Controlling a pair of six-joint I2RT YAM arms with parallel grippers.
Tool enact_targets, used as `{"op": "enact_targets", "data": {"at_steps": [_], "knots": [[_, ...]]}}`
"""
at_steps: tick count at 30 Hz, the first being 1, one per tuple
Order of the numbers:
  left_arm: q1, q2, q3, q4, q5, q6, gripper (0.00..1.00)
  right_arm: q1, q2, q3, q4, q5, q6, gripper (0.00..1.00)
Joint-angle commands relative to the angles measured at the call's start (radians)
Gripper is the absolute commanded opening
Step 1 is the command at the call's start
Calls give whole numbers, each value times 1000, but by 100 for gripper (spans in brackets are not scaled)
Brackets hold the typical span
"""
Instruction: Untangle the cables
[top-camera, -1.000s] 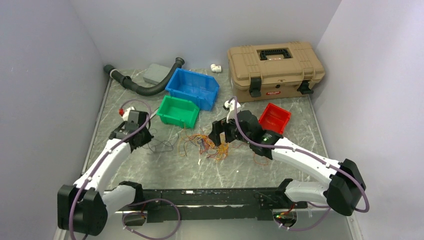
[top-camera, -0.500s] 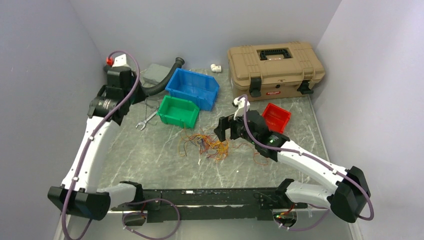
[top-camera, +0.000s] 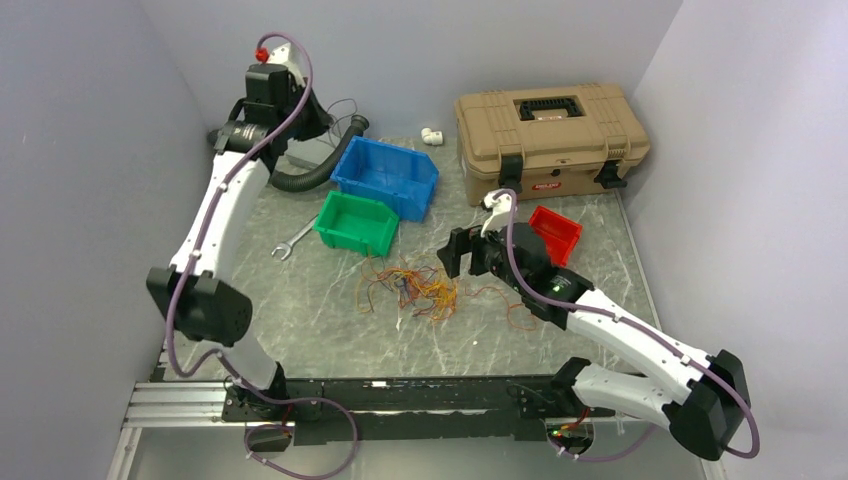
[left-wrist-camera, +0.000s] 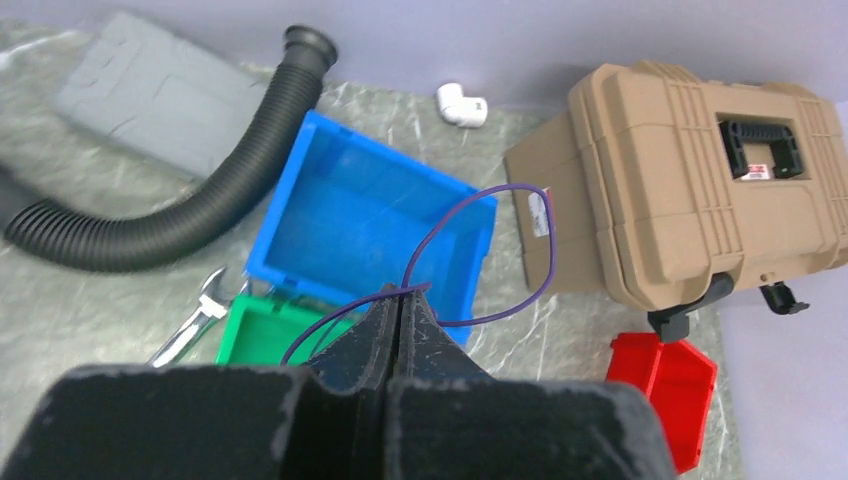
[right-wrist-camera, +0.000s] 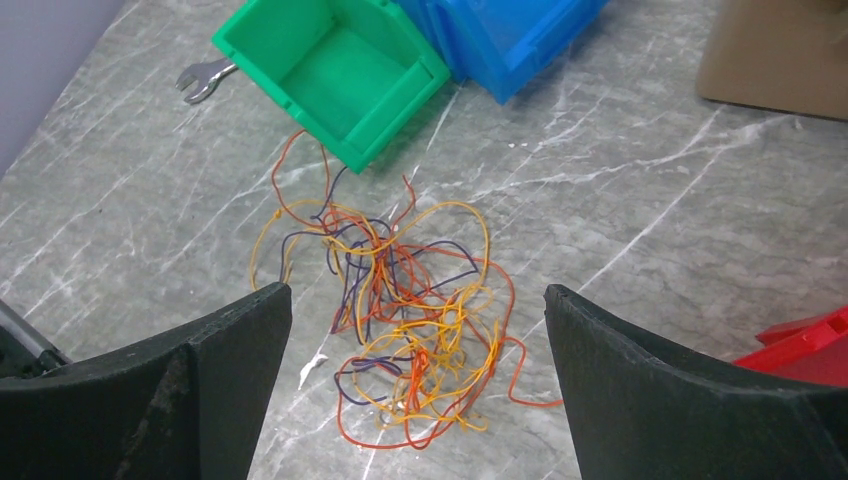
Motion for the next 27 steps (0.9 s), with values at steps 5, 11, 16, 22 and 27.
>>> {"op": "enact_targets", "data": {"at_steps": [5,11,16,22,27], "knots": [[-6,233,172,234,147,-47,0,-23,-49,-24,9,25,24,99],[-16,459,298,229,97,-27,0,-31,-47,-4,-7,28,13,99],[-23,505,229,232,89,-35,0,-42,-47,-6,-12,27,14,99],[-57,591,439,-49,6,61,75,-46,-44,-8,-16,10,19,99],[-64,404,237,56,27,105,99,-52,11,17,-63,-7,39,99]]}}
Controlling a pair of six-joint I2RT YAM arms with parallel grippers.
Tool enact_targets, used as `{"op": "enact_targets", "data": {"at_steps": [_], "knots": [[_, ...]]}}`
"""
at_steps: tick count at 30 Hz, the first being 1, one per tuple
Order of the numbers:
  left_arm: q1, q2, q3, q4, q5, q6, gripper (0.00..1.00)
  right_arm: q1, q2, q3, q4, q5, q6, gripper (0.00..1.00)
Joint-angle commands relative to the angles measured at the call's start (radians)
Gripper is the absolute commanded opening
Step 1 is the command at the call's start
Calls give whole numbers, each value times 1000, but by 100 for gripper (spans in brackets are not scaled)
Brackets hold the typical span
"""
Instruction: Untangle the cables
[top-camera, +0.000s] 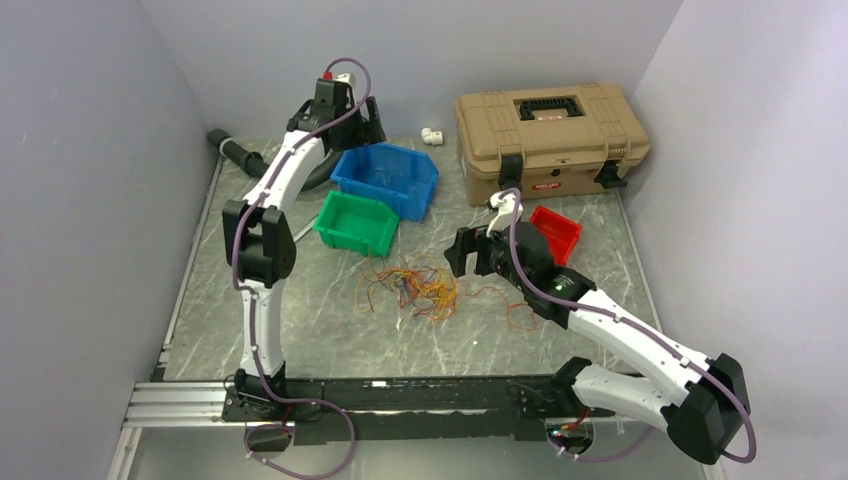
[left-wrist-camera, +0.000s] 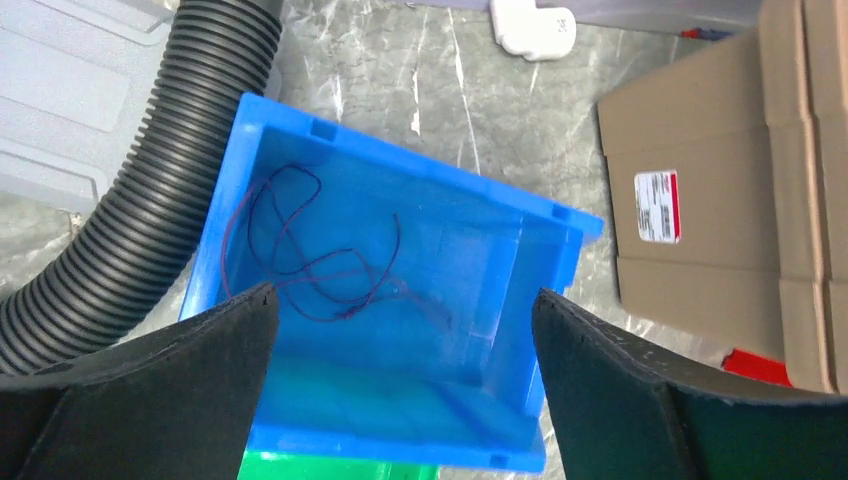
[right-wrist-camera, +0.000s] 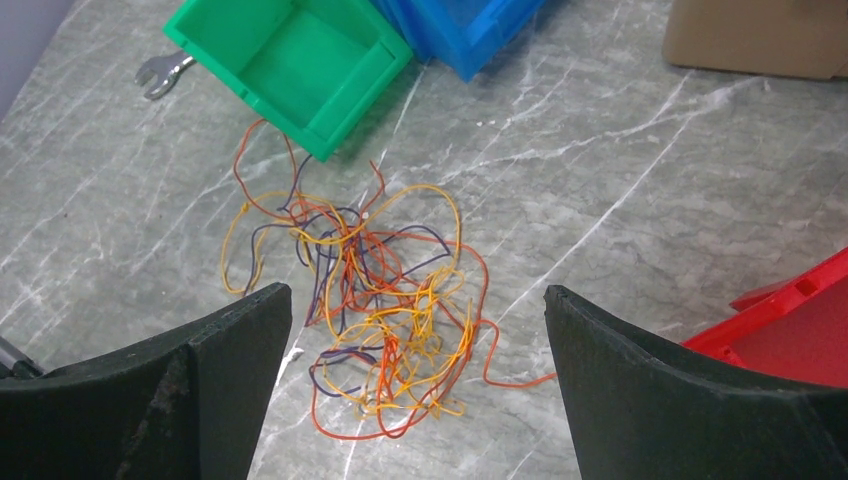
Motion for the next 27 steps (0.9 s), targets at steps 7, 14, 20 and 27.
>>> {"op": "enact_targets", "data": {"at_steps": [7,14,20,27], "knots": [[-50,-425,-337,5,49,118,100,-7,146,67,-90,-81,75,98],[-194,-757,-891,201,55,117,99,-7,208,44,-103,-127,95,86],[-292,-939,-1200,372,172,133,96,-7,169,-17,-143,-165,157,82],[-378,-972,-1348,531,218,122,94,-7,92,-125,-80,-172,301,70]]}}
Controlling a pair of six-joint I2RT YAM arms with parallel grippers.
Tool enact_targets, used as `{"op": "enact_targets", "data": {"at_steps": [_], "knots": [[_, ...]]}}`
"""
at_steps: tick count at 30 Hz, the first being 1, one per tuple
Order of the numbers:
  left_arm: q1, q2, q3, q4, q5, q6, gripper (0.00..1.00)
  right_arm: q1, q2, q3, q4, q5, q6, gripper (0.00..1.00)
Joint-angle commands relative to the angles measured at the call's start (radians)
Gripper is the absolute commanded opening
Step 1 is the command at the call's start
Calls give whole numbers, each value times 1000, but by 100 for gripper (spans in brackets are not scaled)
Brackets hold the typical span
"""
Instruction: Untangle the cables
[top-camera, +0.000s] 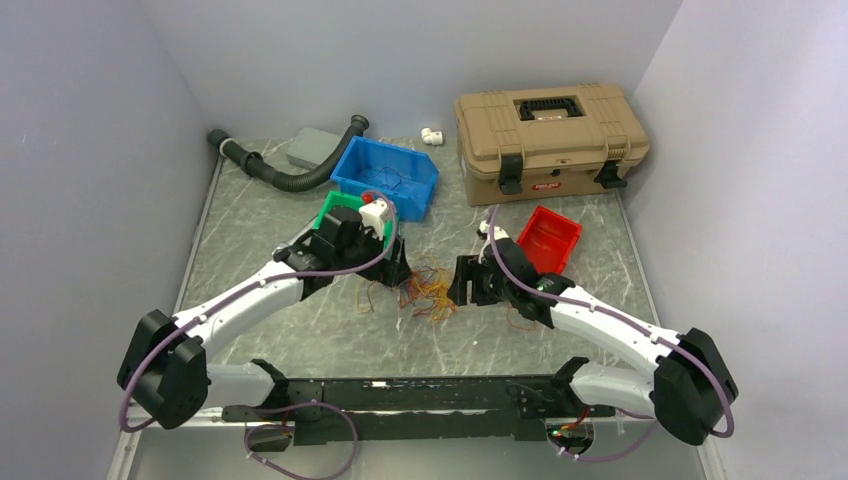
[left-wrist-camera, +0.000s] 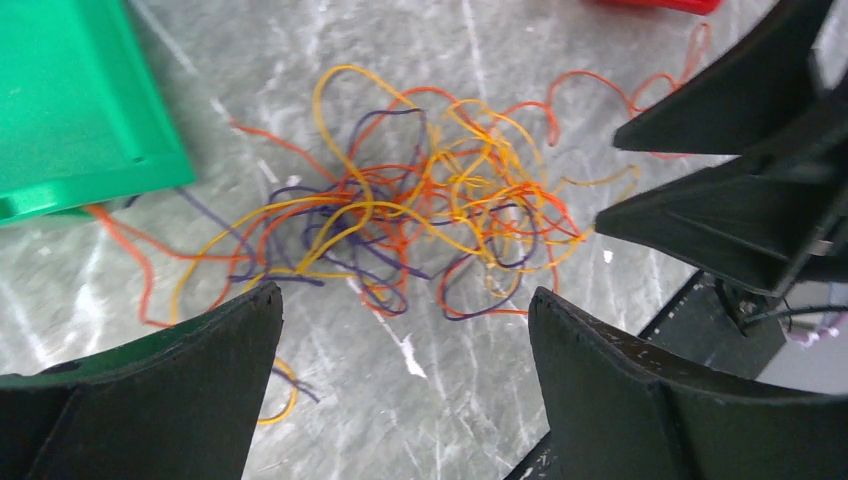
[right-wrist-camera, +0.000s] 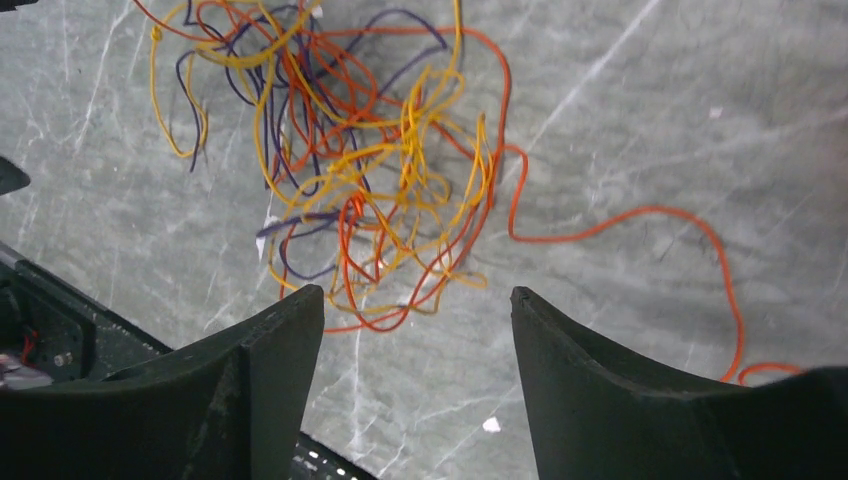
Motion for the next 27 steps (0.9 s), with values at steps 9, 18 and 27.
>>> {"op": "enact_targets", "data": {"at_steps": [9,18,27], "knots": [[-80,114,23,234,110,-6,92,-4,1,-44,154,-27,154,57],[-105,189,35,295,176,-42,87,-4,-46,48,77,-9,97,0],[-116,218,20,392,251,-41,84,-3,-97,152,-3,-42,45,0]]}}
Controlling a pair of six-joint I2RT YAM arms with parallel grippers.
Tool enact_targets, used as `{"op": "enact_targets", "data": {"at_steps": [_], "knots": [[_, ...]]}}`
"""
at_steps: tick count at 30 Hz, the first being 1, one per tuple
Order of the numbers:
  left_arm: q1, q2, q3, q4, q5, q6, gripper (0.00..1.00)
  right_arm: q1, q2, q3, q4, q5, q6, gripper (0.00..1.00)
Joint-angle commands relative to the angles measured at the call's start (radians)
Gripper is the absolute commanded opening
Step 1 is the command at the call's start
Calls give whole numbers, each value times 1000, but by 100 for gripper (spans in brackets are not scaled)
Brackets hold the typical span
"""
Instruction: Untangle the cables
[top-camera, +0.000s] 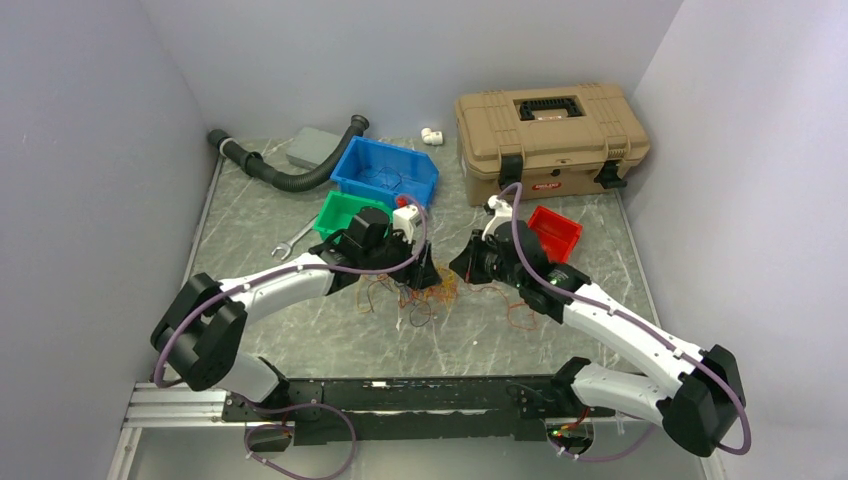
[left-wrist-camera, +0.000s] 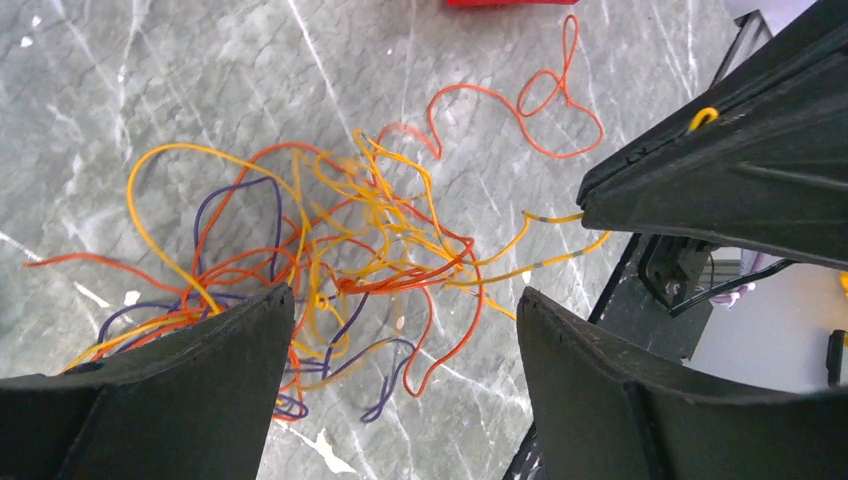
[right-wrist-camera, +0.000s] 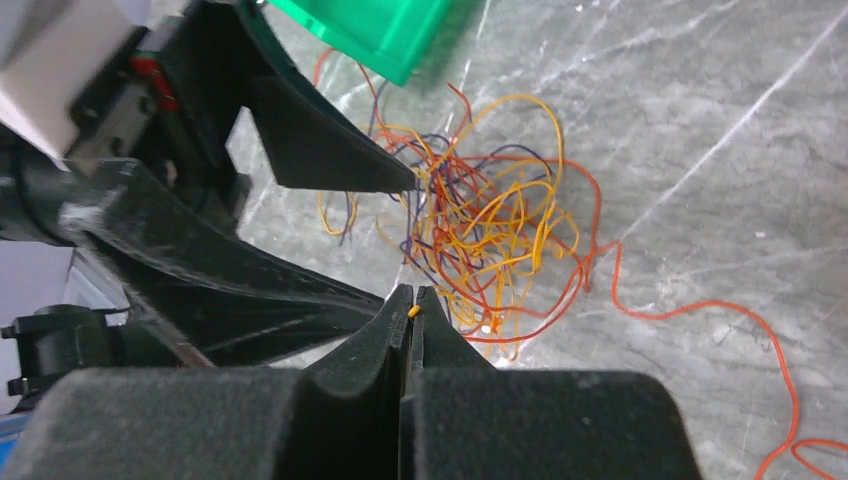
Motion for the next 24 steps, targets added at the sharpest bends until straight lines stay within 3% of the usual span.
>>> {"op": "enact_targets", "data": {"at_steps": [1,10,16,24], "knots": [[-5,27,15,117,81,-15,84,-4,-7,60,-27,-26,-29,0],[-7,122,9,193,107,-35,84,-5,-20,84,-15,-36,-21,0],[-15,190,16,232,114,-44,79,-4,-15,187,-30,-19,-53,0],[-15,232,-24,289,70,-62,52,-22,47,550,-161,92,-176,0]]}}
